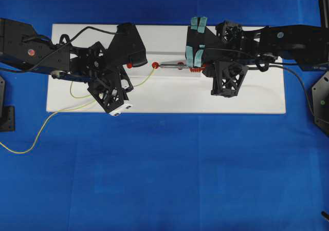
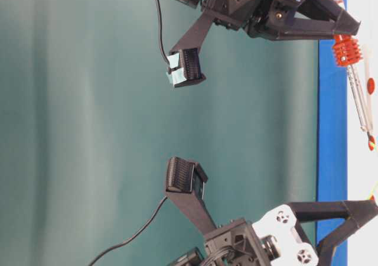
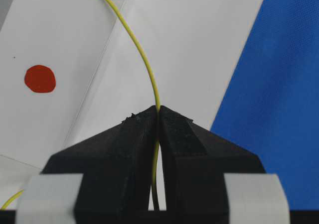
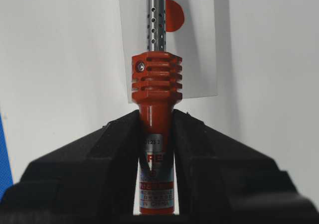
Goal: Touch the tip of the soldering iron to the tip of the solder at the mark.
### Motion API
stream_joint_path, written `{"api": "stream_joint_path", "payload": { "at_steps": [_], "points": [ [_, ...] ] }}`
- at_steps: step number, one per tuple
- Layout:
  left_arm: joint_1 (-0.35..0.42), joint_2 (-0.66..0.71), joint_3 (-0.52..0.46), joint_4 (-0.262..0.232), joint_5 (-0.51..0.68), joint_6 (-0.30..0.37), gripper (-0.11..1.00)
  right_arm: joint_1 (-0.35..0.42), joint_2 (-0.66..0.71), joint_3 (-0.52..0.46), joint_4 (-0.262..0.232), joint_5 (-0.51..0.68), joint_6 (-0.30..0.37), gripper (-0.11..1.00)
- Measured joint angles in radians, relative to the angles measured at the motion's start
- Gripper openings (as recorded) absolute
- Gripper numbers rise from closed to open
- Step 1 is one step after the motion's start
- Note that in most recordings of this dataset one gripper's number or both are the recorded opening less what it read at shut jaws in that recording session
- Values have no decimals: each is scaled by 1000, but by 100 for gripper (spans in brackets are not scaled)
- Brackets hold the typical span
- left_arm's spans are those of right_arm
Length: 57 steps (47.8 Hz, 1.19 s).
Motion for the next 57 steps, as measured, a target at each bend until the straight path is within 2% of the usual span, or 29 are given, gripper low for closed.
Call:
{"api": "stream_joint_path", "payload": {
  "at_steps": [13,35,49,57],
  "points": [
    [0,-20,9,2,-2,6,1,0,0,0,0,-2,0,6],
    [-15,-304,179,2,-60,8,1,0,0,2,0,-18,0,6],
    [-18,-324,196,2,-83,3,1,0,-9,5,0,-28,0,6],
    [-23,-324,199,2,-83,3,1,-17,-100,44,0,-32,0,6]
  ]
}}
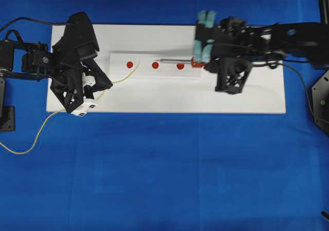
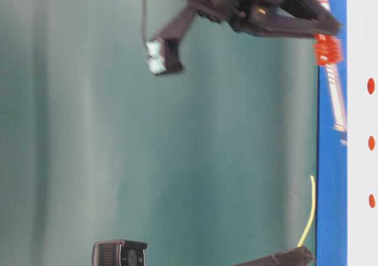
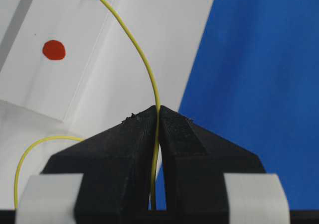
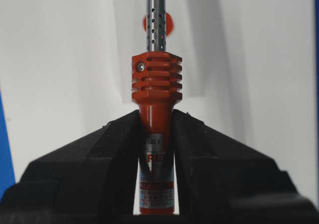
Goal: Touch the tip of the soldering iron to the tip of the solder at the mark.
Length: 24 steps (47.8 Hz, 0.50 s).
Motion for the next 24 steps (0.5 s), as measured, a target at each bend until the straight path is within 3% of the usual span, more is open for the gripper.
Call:
{"api": "stream_joint_path", "payload": {
  "at_steps": [15,24],
  "points": [
    [-3,2,-2,0,-2,0,1,-20,-245,158,0,-34,11,6],
    [-3,0,0,2,-2,0,1,-21,-316,201,0,-35,46,6]
  ]
}}
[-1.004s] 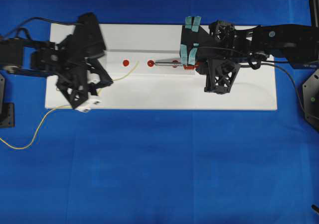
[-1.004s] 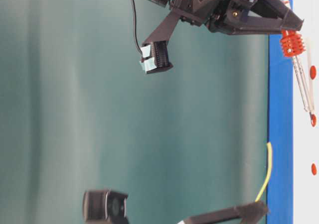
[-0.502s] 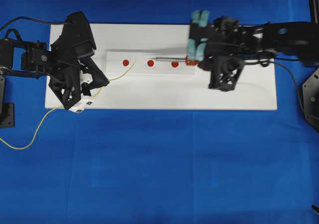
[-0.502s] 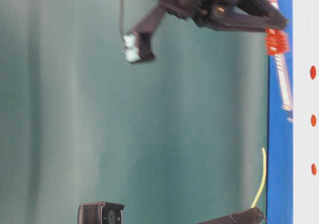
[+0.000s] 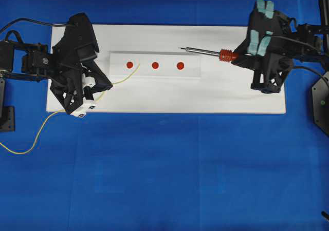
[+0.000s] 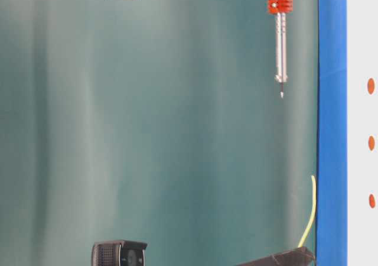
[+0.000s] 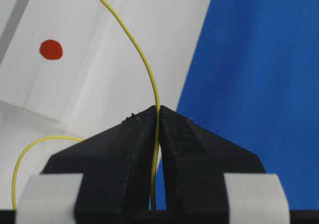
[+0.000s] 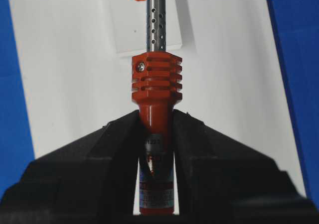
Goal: Touch the tip of the soldering iron to the tip of the solder at the mark.
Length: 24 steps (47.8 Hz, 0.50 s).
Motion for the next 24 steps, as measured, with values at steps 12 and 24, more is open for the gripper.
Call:
{"api": "stream_joint_path", "payload": {
  "at_steps": [12,24],
  "points": [
    [-2,67,-57,0,-6,5,1,2,0,2,-6,0,2,6],
    [-8,233,-206,0,17,12,1,0,0,0,-14,0,3,6]
  ]
}}
